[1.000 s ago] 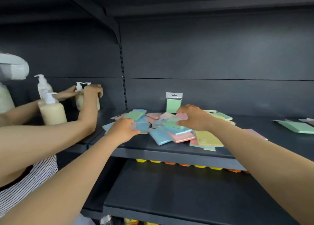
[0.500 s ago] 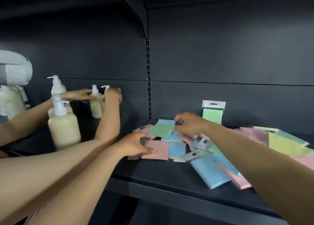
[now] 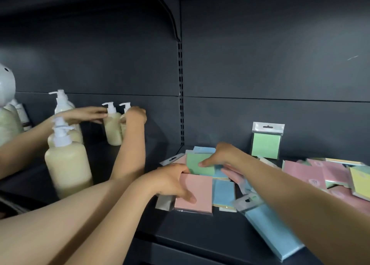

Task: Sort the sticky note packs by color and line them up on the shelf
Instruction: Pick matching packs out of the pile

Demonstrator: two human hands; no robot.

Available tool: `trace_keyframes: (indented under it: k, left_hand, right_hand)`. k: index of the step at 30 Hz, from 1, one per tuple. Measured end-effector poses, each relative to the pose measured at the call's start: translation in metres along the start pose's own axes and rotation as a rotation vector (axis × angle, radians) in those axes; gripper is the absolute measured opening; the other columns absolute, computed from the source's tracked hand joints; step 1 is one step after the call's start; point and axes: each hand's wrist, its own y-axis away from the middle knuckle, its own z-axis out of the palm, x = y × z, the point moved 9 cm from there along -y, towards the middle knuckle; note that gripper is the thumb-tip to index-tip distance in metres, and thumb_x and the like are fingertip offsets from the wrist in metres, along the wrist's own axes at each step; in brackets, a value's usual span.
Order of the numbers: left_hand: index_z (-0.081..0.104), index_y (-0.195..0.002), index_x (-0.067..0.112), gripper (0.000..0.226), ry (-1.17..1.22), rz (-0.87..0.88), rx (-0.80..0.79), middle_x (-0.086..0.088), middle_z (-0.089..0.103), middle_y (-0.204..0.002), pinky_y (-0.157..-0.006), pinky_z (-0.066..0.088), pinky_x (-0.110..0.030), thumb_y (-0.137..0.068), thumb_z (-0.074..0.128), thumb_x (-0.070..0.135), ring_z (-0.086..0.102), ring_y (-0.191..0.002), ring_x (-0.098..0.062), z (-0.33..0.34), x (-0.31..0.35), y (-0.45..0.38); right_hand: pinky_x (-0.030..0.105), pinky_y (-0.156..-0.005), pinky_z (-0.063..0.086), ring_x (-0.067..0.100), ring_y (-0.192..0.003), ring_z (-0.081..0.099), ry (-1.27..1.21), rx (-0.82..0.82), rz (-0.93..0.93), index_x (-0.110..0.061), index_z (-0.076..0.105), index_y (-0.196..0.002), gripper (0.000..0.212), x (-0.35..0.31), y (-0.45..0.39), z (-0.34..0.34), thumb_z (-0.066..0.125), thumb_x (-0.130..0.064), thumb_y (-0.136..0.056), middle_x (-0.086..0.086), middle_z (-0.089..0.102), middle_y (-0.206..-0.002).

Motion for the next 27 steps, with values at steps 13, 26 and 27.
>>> trace_keyframes:
  k: [13,26,27]
  left_hand:
    - [0.059,-0.089,0.023,0.027,0.081,0.073,0.085,0.005,0.067,-0.095,-0.073,0.047,-0.023,-0.072,0.079,0.028,0.061,-0.083,-0.01,-0.023,0.03,0.011]
    - [0.054,-0.121,0.023,0.053,0.871,0.089,0.248,-0.01,0.066,-0.103,-0.078,0.052,-0.038,-0.08,0.062,-0.01,0.063,-0.089,-0.026,-0.019,0.082,0.061]
    - [0.053,-0.123,0.025,0.057,0.917,0.1,0.212,-0.01,0.064,-0.102,-0.074,0.053,-0.036,-0.081,0.06,-0.012,0.063,-0.087,-0.026,-0.009,0.092,0.066]
  right_hand:
    - [0.022,-0.05,0.041,0.02,-0.051,0.043,-0.682,-0.078,0.04,-0.008,0.05,-0.072,0.027,0.008,-0.009,-0.01,0.077,-0.003,-0.074,0.011,0.047,-0.062]
    - [0.021,-0.052,0.047,0.01,-0.055,0.056,-1.074,0.359,-0.014,0.004,0.06,-0.109,0.036,0.122,0.141,-0.11,0.074,0.002,-0.076,0.012,0.063,-0.082]
    - [0.024,-0.055,0.049,0.013,-0.059,0.057,-1.07,0.37,-0.004,0.006,0.062,-0.111,0.04,0.135,0.156,-0.11,0.076,-0.001,-0.075,0.016,0.066,-0.089]
